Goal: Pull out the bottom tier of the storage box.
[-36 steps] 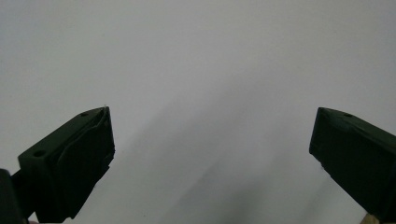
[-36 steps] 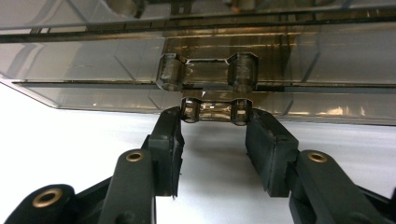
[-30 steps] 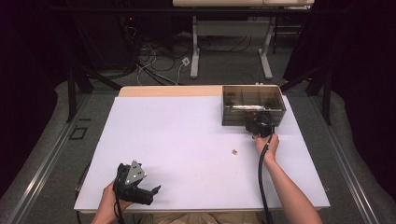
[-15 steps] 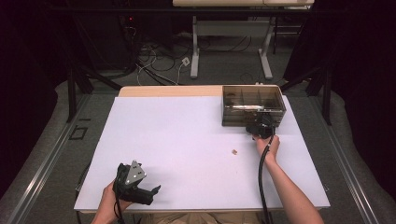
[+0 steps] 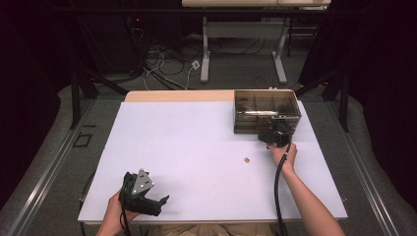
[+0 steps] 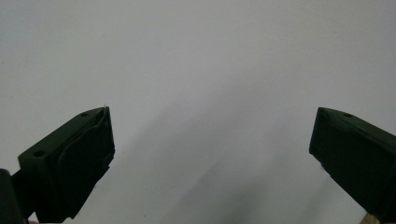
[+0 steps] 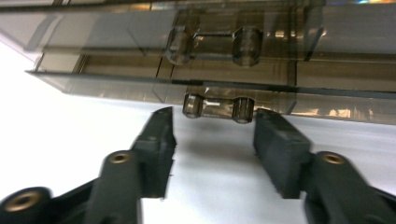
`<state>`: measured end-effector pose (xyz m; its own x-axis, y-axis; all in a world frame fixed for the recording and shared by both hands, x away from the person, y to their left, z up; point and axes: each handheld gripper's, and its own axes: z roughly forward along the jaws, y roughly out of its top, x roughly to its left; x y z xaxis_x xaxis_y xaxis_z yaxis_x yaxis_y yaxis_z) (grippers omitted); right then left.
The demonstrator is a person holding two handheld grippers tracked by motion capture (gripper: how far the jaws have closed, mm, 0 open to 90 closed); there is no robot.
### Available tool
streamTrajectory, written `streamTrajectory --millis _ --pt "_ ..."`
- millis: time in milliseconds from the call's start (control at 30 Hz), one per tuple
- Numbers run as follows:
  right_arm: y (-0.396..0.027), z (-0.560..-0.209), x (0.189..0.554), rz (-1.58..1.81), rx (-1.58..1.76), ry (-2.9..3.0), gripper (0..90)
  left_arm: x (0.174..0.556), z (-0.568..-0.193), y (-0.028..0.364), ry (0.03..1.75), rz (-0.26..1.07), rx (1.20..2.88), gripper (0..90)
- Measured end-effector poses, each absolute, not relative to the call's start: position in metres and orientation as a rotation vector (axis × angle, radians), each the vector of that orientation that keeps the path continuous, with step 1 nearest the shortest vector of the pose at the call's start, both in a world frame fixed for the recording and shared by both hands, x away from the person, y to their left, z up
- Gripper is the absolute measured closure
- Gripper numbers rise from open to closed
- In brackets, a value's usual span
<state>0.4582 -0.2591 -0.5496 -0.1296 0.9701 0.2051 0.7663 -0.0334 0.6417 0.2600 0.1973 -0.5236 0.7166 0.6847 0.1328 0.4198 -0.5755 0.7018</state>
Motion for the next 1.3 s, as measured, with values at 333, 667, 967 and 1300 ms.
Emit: streamTrajectory --millis 333,667,967,1300 --pt "-0.272 -0.548 0.448 0.942 1.629 2.174 21.4 0.260 -0.524 0.197 0.832 0.519 2.261 0.1" --pt "-0.278 -0.546 0.443 0.981 1.421 2.281 14.7 0.260 -0.524 0.196 0.829 0.523 2.262 0.0" --pt "-0.280 -0.539 0.445 0.978 1.241 2.322 14.3 0.260 -0.524 0.196 0.826 0.515 2.259 0.0" --pt "-0.283 -0.537 0.451 0.886 1.098 2.319 17.8 0.260 -0.524 0.196 0.822 0.516 2.262 0.1"
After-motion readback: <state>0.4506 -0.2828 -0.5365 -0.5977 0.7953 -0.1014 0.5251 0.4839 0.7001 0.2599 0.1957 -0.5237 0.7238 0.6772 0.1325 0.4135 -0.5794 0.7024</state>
